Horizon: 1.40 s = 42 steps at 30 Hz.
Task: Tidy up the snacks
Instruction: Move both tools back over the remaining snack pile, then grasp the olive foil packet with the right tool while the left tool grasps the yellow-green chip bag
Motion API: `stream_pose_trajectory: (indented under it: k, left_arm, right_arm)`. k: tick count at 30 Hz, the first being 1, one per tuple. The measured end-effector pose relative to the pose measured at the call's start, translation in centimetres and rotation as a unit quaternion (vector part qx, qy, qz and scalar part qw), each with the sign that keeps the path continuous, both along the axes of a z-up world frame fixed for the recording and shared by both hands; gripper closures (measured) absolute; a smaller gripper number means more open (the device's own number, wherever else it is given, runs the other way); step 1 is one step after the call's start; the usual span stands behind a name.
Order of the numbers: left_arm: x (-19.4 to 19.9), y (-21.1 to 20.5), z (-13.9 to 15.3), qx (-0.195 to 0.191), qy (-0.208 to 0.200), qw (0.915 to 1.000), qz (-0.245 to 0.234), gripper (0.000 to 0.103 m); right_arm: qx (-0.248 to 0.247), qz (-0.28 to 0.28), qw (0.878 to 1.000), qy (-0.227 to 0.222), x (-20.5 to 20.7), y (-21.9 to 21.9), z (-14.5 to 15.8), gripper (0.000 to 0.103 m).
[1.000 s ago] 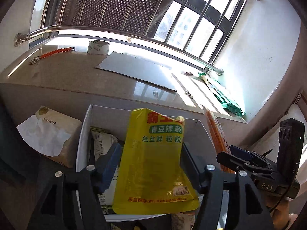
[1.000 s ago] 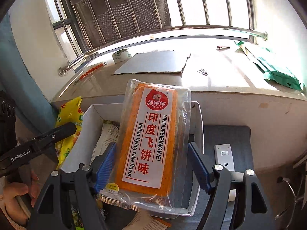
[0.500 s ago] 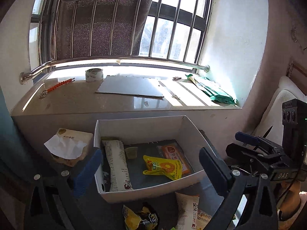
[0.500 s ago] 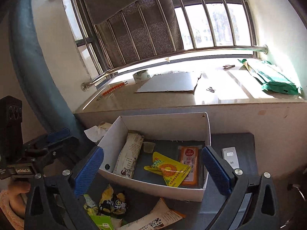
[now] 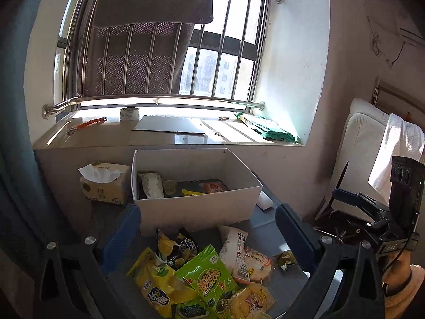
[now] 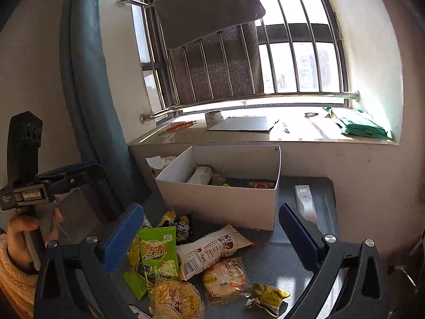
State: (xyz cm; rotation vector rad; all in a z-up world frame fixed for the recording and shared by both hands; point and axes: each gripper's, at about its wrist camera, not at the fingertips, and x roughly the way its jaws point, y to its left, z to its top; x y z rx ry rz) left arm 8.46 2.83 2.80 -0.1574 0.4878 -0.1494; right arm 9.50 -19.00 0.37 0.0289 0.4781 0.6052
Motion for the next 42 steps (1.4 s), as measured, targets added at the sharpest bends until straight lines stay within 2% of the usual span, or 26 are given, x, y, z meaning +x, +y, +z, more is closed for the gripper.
stream_pose_trajectory:
  k: [4,7,14,19,25,30,32,33,36,40,42]
  left_arm:
    - [-3.0,0.1,-3.4,-0.028,0.022,0.9993,0.007,0.000]
    - [-4.7,0.1,-6.1,-0.054,0.046,0.9975,0.008,0.000]
    - [-6.3,-0.2,-9.0,-0.050,0.070,0.9962,0.015,0.000]
    - [-6.3,-0.2,-9.2,-0.046,0.071,0.9963,0.015,0.000]
    - [-6.4,-0.1,-9.3,-0.041,0.074,0.9963,0.013,0.000]
    - [-6.3,0.1,-9.9,-0.040,0.084,0.9954,0.020,0.000]
    - [-6.0,0.2,-10.2,-0.043,0.094,0.9943,0.027,0.000]
    - [-5.8,0.2,-10.4,-0.045,0.099,0.9937,0.029,0.000]
    - [-5.5,0.2,-11.0,-0.046,0.104,0.9932,0.025,0.000]
    - [-4.5,1.0,-11.8,-0.042,0.117,0.9921,0.017,0.000]
    - [-4.1,1.6,-12.3,-0.040,0.124,0.9914,0.009,0.000]
  right_arm:
    - [0.021,-0.032,0.999,0.026,-2.7,-2.4,-3.5,0.000]
    - [0.032,-0.047,0.996,0.063,-4.0,-3.7,-6.5,0.000]
    - [-0.015,-0.078,0.992,0.097,-4.4,-4.7,-10.6,0.000]
    - [-0.032,-0.083,0.988,0.127,-2.6,-4.4,-11.9,0.000]
    - [-0.070,-0.084,0.985,0.135,0.4,-3.4,-12.8,0.000]
    - [-0.093,-0.086,0.980,0.156,3.2,-3.0,-13.8,0.000]
    - [-0.113,-0.093,0.974,0.174,4.0,-2.8,-14.5,0.000]
    - [-0.120,-0.097,0.971,0.182,4.3,-2.8,-14.9,0.000]
    - [-0.111,-0.087,0.973,0.185,4.2,-2.8,-15.4,0.000]
    - [-0.122,-0.085,0.971,0.185,4.1,-2.7,-15.8,0.000]
    - [-0.119,-0.080,0.972,0.186,4.1,-2.8,-15.8,0.004]
